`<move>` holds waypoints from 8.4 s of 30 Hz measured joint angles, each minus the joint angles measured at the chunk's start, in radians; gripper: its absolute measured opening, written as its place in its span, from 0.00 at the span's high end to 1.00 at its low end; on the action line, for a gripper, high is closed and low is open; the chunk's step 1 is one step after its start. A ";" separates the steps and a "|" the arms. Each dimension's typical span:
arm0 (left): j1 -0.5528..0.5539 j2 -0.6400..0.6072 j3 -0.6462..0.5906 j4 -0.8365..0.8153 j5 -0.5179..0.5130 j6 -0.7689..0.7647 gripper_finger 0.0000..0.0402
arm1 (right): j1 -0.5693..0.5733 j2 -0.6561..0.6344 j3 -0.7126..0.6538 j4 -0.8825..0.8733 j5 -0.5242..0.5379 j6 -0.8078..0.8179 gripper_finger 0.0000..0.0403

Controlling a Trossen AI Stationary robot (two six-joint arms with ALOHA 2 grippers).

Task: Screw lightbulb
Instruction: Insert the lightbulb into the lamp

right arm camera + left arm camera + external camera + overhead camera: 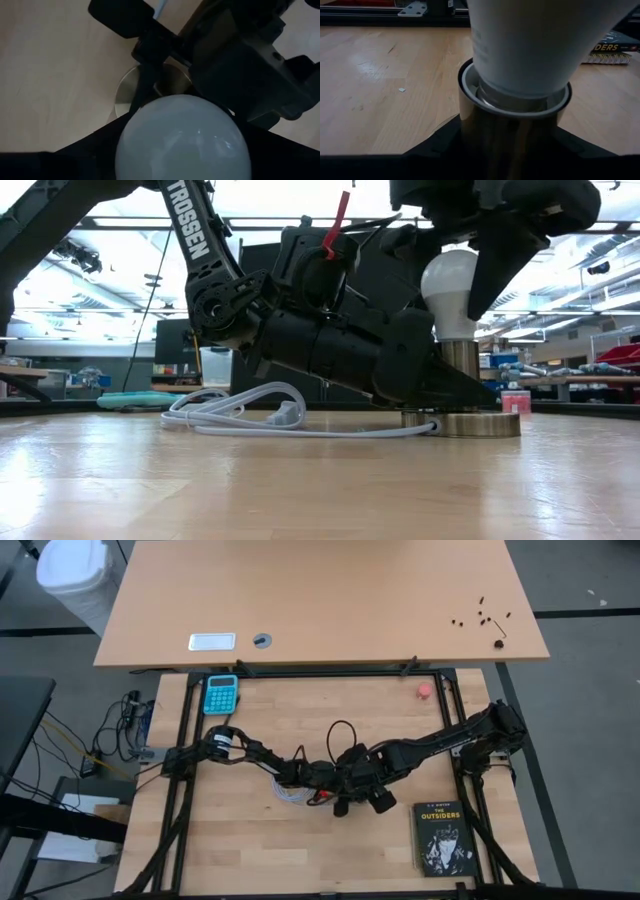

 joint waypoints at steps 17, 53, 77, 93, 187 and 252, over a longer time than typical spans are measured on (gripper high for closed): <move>0.000 0.000 0.000 0.002 0.000 0.004 0.50 | -0.001 0.000 0.000 0.002 -0.004 0.051 0.24; -0.015 -0.105 -0.157 0.098 -0.135 0.104 0.38 | -0.002 0.000 -0.001 0.016 -0.010 0.079 0.24; -0.016 -0.109 -0.179 0.101 -0.099 0.160 0.38 | -0.071 0.000 -0.001 0.043 -0.029 0.075 0.24; -0.016 -0.109 -0.179 0.084 -0.112 0.161 0.46 | -0.084 0.000 -0.001 0.045 -0.069 0.076 0.24; -0.014 -0.109 -0.177 0.077 -0.113 0.125 0.51 | -0.032 -0.001 0.201 -0.381 0.095 0.343 0.23; -0.003 -0.109 -0.177 0.072 -0.093 0.108 0.51 | -0.057 0.000 0.060 0.013 -0.005 -0.619 0.08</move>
